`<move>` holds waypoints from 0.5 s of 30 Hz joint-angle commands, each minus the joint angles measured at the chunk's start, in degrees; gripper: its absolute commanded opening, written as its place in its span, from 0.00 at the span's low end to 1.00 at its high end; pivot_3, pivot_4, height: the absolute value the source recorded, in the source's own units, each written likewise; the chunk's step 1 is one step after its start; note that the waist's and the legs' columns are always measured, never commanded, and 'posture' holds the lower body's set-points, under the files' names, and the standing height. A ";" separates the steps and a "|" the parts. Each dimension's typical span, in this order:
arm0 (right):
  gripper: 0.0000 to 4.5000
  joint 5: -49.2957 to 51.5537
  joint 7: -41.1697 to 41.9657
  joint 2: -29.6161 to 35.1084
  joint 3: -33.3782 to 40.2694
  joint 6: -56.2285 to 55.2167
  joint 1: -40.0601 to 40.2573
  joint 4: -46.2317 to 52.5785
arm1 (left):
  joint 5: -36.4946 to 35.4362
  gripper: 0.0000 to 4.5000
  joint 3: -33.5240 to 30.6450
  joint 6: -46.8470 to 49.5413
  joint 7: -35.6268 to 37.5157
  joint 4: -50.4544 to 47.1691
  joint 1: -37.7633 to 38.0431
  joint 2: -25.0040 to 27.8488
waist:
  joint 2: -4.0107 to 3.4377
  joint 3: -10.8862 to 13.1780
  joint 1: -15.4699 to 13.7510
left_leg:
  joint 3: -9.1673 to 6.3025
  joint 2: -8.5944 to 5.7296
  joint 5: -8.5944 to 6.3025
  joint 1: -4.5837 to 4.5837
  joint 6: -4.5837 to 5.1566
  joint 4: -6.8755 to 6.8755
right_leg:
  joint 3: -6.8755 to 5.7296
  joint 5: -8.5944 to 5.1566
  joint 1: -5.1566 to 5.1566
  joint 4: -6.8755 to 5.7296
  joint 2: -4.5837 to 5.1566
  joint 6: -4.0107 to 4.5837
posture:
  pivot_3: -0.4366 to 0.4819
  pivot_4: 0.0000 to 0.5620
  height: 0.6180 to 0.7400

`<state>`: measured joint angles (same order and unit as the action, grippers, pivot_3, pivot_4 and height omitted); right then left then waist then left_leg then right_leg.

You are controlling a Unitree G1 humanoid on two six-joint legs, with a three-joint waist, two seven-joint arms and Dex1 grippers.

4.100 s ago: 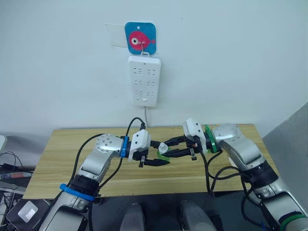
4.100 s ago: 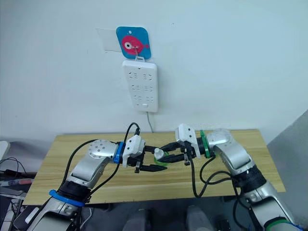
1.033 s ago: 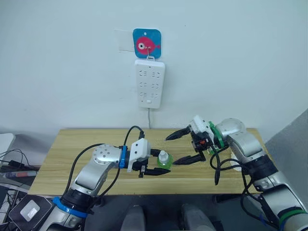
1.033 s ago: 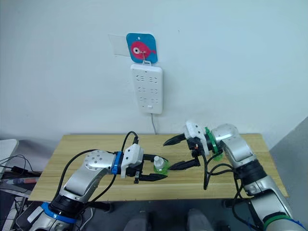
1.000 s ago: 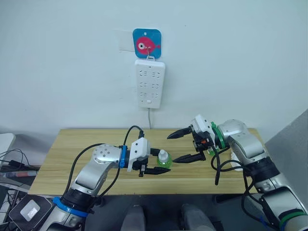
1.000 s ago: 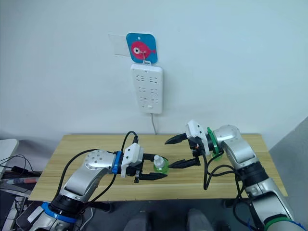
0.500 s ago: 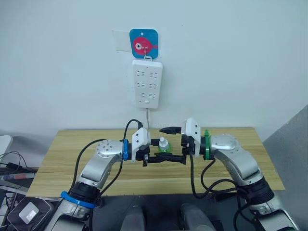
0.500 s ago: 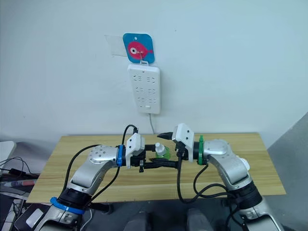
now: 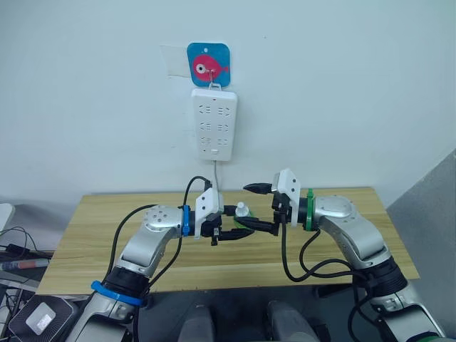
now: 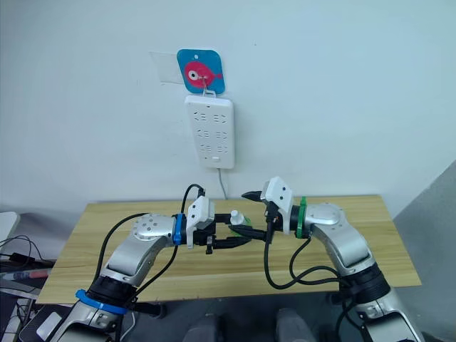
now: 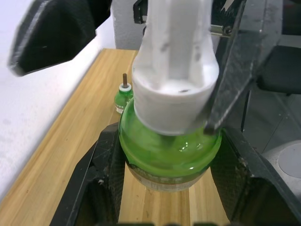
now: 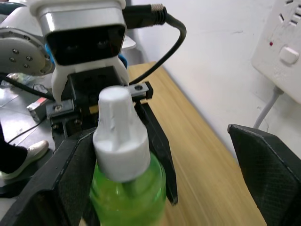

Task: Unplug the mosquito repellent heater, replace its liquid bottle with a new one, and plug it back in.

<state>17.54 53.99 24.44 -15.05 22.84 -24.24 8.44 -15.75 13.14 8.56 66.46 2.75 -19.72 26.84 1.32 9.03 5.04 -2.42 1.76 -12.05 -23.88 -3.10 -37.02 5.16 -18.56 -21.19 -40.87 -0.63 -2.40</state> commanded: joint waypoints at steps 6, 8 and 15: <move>1.00 4.65 5.85 7.50 6.26 1.11 -0.20 1.11 | -0.97 0.49 -0.46 -0.56 1.11 -2.41 0.81 1.04 | 0.00 0.00 -0.03 | 0.07 0.00 0.00 0.00 0.00 0.01 | 0.02 0.00 0.00 0.02 0.01 -0.01 | 0.41 0.17 1.00; 1.00 5.23 6.38 7.33 5.65 1.71 -0.19 1.79 | -0.89 0.49 -0.44 -0.64 1.13 -2.53 0.95 1.09 | 0.00 0.00 -0.02 | 0.06 0.02 0.00 0.02 0.00 0.03 | 0.02 0.00 0.00 0.02 -0.01 0.00 | 0.41 0.16 1.00; 1.00 4.58 4.47 1.82 -0.06 3.36 0.09 5.22 | -0.89 0.49 -0.22 -0.53 1.07 -3.21 1.15 1.08 | 0.01 -0.01 0.13 | 0.07 0.04 0.00 0.00 0.00 0.03 | 0.07 0.00 -0.04 0.01 -0.04 0.00 | 0.42 0.15 1.00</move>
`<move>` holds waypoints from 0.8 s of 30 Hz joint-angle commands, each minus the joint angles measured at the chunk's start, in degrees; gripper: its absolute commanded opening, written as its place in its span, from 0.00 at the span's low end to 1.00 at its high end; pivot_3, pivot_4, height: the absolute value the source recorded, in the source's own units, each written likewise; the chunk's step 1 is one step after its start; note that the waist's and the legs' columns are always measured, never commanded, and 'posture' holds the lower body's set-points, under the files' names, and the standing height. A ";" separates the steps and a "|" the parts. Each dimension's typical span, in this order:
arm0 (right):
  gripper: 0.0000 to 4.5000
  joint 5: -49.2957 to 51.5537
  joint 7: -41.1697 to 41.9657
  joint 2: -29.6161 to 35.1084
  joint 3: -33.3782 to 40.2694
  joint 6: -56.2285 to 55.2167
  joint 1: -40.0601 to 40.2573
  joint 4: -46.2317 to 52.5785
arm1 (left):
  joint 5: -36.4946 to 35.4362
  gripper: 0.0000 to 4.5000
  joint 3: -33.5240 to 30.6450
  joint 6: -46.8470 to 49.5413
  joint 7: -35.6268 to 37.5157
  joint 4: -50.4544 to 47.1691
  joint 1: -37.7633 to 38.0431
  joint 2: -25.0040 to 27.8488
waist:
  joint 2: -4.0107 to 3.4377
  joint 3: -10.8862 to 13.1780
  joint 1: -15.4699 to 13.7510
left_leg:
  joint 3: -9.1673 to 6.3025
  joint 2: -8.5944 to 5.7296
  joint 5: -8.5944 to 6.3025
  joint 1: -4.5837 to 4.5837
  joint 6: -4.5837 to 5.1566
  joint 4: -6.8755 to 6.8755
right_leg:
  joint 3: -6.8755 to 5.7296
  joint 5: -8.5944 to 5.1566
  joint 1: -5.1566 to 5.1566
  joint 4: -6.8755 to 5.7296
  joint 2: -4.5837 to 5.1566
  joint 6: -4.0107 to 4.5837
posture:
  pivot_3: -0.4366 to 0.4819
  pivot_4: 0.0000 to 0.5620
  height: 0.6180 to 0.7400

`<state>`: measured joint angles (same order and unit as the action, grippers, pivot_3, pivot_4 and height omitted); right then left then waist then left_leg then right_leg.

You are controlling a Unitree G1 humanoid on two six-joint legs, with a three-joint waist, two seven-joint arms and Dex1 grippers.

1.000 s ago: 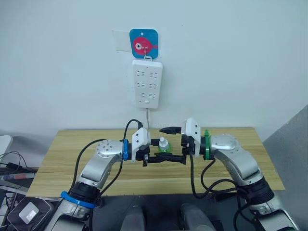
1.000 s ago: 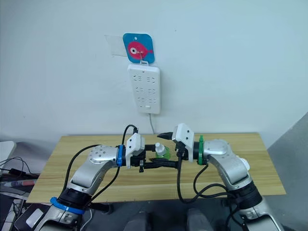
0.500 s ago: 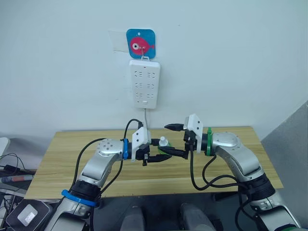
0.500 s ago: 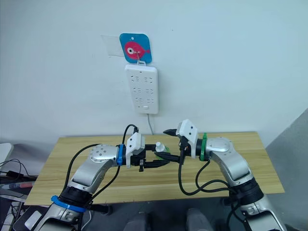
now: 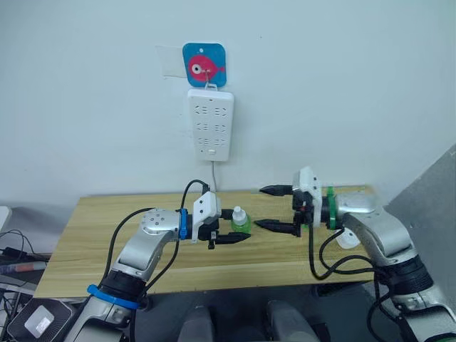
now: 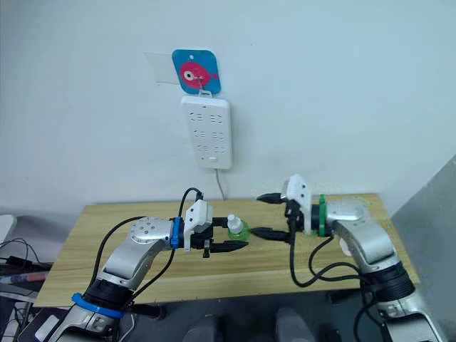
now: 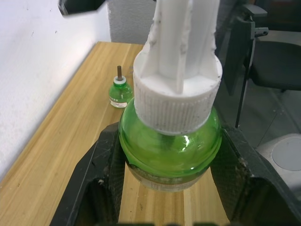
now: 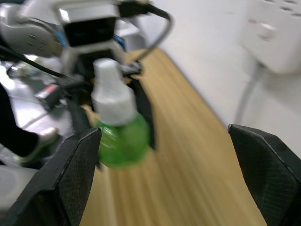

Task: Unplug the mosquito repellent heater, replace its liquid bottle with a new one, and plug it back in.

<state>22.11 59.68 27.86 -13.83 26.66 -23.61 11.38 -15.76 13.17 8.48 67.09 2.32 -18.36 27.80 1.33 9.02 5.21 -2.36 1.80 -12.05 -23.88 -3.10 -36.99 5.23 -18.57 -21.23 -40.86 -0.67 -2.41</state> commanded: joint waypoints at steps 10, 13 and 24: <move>1.00 -5.55 -8.27 -7.97 -2.84 -2.59 -2.27 -2.01 | -0.96 0.49 -0.04 0.18 0.40 -4.27 0.65 0.39 | 0.01 -0.02 -0.14 | 0.00 -0.01 0.00 -0.01 0.00 0.00 | -0.01 0.00 0.00 0.00 0.02 0.00 | 0.42 0.14 1.00; 1.00 -4.65 -8.12 -6.47 -0.72 -1.60 -2.27 -1.97 | -0.94 0.49 -0.05 0.29 0.45 -4.51 0.94 0.51 | 0.01 -0.02 -0.15 | 0.00 -0.01 0.00 -0.01 0.00 0.00 | -0.01 0.00 -0.01 0.00 0.03 0.00 | 0.42 0.14 1.00; 1.00 4.28 -1.34 4.67 4.53 5.71 1.63 5.64 | -0.77 0.49 -0.18 -0.12 1.14 -3.65 1.04 0.94 | 0.01 -0.02 -0.15 | 0.03 -0.02 0.00 -0.02 0.00 0.00 | -0.01 0.00 0.01 0.02 0.03 0.00 | 0.40 0.15 1.00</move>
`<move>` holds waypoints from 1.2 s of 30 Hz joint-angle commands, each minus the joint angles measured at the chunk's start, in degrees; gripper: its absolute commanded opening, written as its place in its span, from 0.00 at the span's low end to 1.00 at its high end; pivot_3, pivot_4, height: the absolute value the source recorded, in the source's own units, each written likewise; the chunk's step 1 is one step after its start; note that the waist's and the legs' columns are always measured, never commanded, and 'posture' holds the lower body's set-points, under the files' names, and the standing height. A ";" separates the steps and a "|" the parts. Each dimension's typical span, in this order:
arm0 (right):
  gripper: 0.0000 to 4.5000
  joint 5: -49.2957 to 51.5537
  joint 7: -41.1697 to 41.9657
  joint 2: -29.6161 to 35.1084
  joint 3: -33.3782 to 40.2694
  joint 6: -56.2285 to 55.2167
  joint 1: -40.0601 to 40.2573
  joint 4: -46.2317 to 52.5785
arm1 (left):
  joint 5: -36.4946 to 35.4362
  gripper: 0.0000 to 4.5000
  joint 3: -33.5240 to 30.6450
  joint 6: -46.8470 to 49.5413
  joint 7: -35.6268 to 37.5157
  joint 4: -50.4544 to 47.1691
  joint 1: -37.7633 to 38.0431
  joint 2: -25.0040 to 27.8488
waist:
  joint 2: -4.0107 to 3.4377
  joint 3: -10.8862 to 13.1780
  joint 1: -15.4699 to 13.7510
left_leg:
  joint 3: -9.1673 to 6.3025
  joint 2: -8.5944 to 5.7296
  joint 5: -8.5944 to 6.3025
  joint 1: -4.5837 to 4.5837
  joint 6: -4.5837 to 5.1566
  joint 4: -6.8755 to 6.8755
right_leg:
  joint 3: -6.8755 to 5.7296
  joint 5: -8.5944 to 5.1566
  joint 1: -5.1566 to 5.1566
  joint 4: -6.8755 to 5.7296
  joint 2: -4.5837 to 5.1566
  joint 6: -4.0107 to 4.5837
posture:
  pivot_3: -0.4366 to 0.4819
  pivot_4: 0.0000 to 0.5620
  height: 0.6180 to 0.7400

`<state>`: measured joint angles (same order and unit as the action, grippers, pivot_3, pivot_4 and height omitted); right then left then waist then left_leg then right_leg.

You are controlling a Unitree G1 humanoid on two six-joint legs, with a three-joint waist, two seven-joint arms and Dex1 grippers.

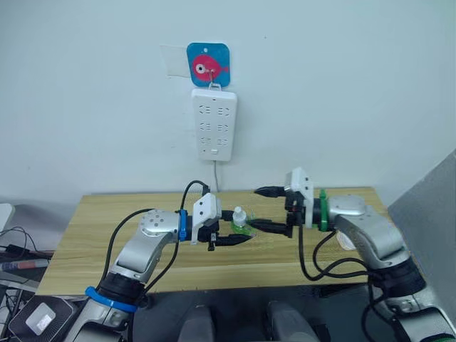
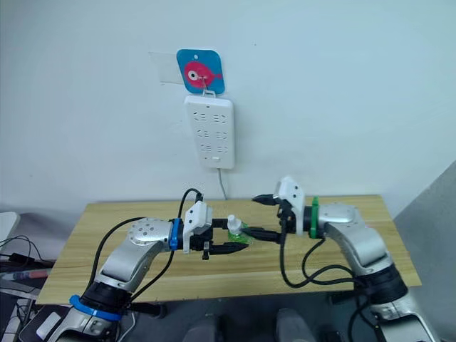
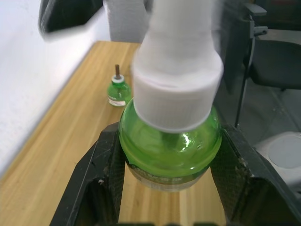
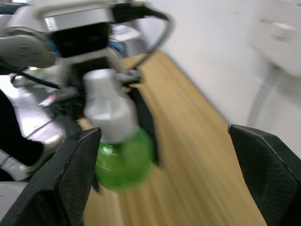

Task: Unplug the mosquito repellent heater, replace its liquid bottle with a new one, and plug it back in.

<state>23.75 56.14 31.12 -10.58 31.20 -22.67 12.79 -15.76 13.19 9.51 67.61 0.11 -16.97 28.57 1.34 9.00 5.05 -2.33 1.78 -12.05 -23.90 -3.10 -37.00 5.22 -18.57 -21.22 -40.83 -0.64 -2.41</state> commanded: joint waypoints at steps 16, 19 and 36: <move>0.72 7.50 -2.10 -4.00 -0.43 6.50 -1.15 9.04 | -0.40 0.49 -0.11 -1.22 0.76 -0.62 -1.49 -0.42 | 0.01 0.00 0.41 | 0.02 0.02 0.00 0.00 0.00 0.00 | 0.05 -0.01 -0.02 -0.01 -0.03 -0.01 | 0.39 0.17 1.00; 0.72 7.13 -2.66 -5.41 -1.31 6.45 -1.90 8.38 | -0.40 0.49 -0.04 -1.19 0.79 -0.63 -1.58 -0.48 | 0.00 0.00 0.48 | 0.03 0.02 0.00 0.01 0.00 0.00 | 0.06 -0.01 -0.02 -0.01 -0.03 -0.01 | 0.40 0.17 1.00; 0.05 5.50 -1.58 -6.99 -3.45 3.39 -2.13 6.07 | -0.21 0.49 -0.02 -1.14 0.19 -1.44 -0.69 -0.47 | 0.01 0.00 0.36 | 0.02 0.02 0.00 -0.01 0.00 0.02 | 0.04 -0.02 -0.03 0.01 -0.03 -0.02 | 0.41 0.19 1.00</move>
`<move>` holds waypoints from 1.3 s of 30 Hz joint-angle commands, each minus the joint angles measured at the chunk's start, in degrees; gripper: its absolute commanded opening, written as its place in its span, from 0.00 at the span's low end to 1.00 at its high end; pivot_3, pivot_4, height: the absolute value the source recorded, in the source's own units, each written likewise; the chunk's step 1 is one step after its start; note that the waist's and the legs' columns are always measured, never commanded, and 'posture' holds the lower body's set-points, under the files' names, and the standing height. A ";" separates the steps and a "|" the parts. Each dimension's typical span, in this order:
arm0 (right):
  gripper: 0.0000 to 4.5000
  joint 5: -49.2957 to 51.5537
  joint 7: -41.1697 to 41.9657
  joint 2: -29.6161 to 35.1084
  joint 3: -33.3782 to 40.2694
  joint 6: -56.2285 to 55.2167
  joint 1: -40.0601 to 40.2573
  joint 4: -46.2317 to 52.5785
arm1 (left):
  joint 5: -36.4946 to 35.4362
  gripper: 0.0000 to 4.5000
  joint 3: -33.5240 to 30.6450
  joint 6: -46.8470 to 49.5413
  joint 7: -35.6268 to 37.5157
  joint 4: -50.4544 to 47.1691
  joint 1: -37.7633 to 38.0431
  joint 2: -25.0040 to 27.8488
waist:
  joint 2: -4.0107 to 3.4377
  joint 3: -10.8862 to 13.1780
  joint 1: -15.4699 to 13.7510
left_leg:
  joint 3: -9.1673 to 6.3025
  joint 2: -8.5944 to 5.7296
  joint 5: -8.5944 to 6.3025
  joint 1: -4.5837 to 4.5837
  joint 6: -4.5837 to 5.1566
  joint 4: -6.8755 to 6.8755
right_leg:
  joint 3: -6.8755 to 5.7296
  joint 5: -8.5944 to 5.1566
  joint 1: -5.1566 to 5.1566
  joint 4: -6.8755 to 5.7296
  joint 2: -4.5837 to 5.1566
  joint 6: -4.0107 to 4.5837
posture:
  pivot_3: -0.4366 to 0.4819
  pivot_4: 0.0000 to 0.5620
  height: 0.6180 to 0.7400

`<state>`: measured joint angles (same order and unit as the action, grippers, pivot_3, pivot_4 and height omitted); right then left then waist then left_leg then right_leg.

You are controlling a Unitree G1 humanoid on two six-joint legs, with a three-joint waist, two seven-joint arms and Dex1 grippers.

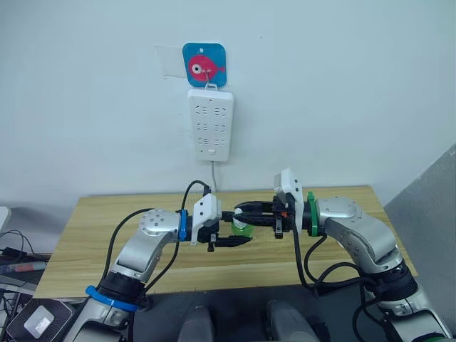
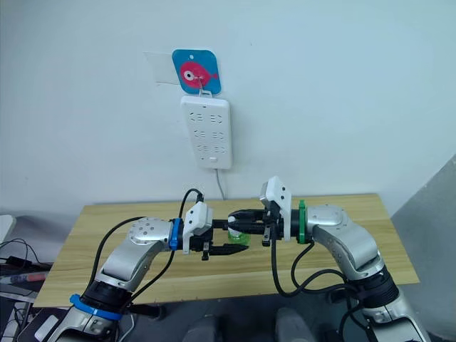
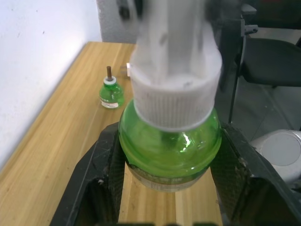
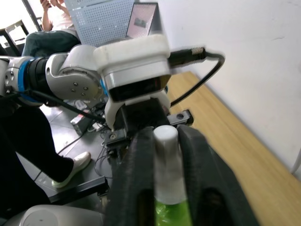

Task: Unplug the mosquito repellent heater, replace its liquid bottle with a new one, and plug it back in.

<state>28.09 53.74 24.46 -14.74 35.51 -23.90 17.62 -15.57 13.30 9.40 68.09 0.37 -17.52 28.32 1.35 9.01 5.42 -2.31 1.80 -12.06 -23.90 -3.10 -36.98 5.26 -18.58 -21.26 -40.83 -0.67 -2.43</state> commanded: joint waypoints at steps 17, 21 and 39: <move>0.05 -9.22 -21.72 -3.21 10.06 -11.04 2.16 -3.69 | -0.17 0.49 -1.68 -3.59 -1.29 0.95 2.51 1.73 | 0.01 -0.01 -0.37 | 0.07 0.01 0.00 -0.02 0.00 0.08 | 0.06 0.00 -0.05 0.07 0.01 0.01 | 0.40 0.18 1.00; 0.05 -15.95 -25.15 -5.71 9.12 -21.43 5.96 -15.54 | -0.26 0.49 -1.52 -3.60 -1.48 0.56 2.79 1.97 | 0.00 -0.01 -0.34 | 0.21 0.00 0.00 -0.03 0.00 0.09 | 0.18 0.00 -0.10 0.07 0.03 0.01 | 0.41 0.18 1.00; 0.05 -27.88 -36.09 -13.05 10.20 -47.31 -0.28 -60.37 | -0.99 0.49 -3.12 -1.79 -3.06 -4.22 6.28 4.19 | 0.00 -0.01 -0.29 | 0.27 0.02 0.00 0.04 0.00 0.10 | 0.23 0.01 -0.09 -0.01 0.02 0.03 | 0.47 0.16 1.00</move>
<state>0.64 18.47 11.84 -5.51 -9.40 -22.84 -41.45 -15.61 11.46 7.68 65.34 -1.62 -11.21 32.13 1.34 9.00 5.13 -2.04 1.83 -12.06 -23.86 -3.10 -36.88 5.50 -18.57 -21.35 -40.83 -0.66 -2.40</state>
